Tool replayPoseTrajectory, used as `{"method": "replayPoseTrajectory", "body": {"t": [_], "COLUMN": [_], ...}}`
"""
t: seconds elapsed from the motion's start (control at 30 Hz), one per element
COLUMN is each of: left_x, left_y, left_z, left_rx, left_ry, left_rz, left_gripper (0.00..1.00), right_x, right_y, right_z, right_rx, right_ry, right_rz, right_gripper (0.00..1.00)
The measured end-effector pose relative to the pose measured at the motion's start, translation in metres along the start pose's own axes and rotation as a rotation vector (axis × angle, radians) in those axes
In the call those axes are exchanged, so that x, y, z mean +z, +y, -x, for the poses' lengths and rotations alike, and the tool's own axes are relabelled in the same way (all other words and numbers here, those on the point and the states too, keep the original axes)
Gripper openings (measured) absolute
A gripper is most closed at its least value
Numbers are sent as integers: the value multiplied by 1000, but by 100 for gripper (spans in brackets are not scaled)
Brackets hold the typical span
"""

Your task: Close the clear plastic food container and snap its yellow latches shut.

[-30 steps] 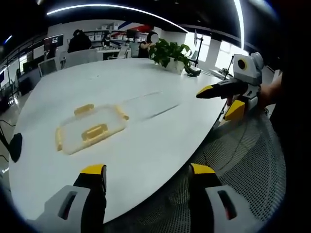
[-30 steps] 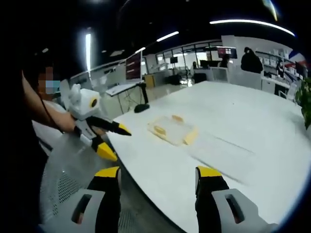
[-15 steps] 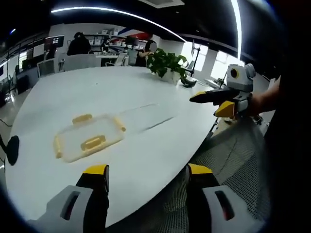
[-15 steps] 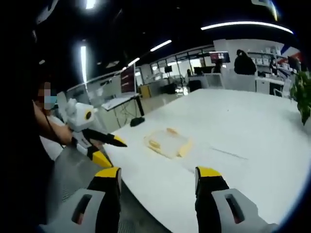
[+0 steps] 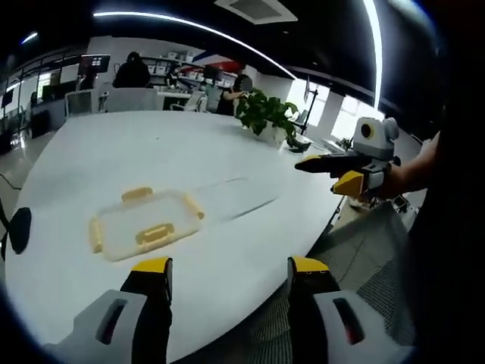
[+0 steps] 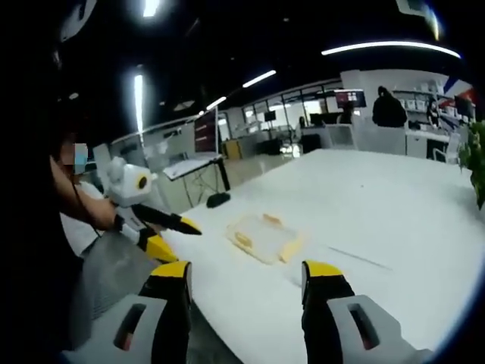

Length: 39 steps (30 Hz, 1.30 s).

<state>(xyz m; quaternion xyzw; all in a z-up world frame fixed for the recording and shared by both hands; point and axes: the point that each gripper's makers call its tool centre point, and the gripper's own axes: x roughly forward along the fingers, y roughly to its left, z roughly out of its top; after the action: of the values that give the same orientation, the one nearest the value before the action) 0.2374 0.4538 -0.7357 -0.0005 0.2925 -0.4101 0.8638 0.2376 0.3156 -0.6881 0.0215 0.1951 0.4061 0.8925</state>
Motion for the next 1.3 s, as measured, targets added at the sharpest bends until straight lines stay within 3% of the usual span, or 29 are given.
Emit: {"method": "replayPoseTrajectory", "body": {"t": [0.1, 0.53, 1.3], "left_x": [10, 19, 22], "left_y": [0, 8, 44], "left_z": [2, 2, 6], "left_rx": [-10, 1, -62], "left_ry": [-42, -62, -15], "left_rz": [4, -17, -75], "left_gripper": [61, 60, 61], "right_x": [1, 15, 27], "right_y": [4, 8, 3], "right_z": [-4, -21, -55], "right_rx": [12, 10, -57], "right_ry": [-3, -30, -48], "right_rz": [7, 31, 8], "right_gripper": [58, 57, 56]}}
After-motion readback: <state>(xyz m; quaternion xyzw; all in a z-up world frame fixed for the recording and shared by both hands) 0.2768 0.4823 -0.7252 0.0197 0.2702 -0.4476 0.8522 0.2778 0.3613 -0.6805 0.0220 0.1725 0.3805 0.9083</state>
